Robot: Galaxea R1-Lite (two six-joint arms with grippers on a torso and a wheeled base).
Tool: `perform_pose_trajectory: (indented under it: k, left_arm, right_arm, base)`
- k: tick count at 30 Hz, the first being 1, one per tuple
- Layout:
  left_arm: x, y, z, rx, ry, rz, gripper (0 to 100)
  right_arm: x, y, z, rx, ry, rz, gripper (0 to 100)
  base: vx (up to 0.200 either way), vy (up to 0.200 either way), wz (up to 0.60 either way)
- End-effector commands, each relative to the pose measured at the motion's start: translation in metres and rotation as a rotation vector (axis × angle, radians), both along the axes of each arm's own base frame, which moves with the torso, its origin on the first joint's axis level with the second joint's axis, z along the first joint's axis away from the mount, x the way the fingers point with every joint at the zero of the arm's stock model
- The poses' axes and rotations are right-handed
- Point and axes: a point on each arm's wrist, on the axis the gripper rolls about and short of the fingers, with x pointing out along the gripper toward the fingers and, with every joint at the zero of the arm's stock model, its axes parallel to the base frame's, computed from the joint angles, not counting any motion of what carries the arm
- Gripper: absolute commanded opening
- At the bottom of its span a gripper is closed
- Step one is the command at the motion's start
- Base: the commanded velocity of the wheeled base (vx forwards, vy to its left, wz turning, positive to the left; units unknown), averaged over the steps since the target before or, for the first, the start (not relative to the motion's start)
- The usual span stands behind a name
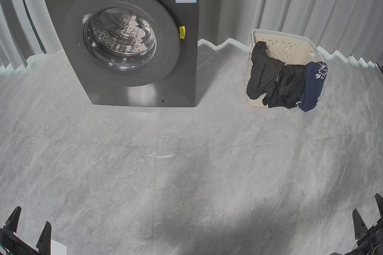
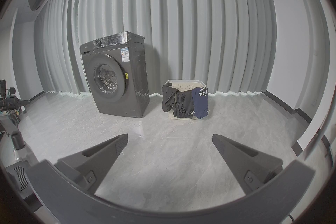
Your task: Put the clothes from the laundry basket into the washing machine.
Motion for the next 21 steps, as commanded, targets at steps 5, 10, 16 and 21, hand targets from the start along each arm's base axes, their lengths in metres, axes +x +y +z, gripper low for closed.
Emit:
perform_pose_trajectory:
  k: [5, 10, 16, 21]
  left_arm:
    - [0.0000, 0.0000, -0.0047, -0.003, 0.000, 0.001, 100]
    - [0.0001, 0.0000, -0.0053, -0.003, 0.003, 0.002, 100]
    - [0.0000, -0.0001, -0.0047, 0.005, 0.000, -0.001, 100]
    - [0.0000, -0.0001, -0.0047, 0.005, 0.000, -0.001, 100]
  right_arm:
    - [0.0010, 0.0000, -0.0046, -0.001, 0.014, 0.000, 100]
    - [0.0010, 0.0000, -0.0046, -0.003, 0.014, 0.002, 100]
    - [0.0010, 0.0001, -0.0047, -0.006, 0.015, 0.008, 100]
    - [0.0010, 0.0002, -0.0049, -0.008, 0.017, 0.009, 100]
  base:
    - [0.200, 0.000, 0.00]
    - [0.200, 0.000, 0.00]
    - [0.167, 0.000, 0.00]
    - [0.000, 0.000, -0.12]
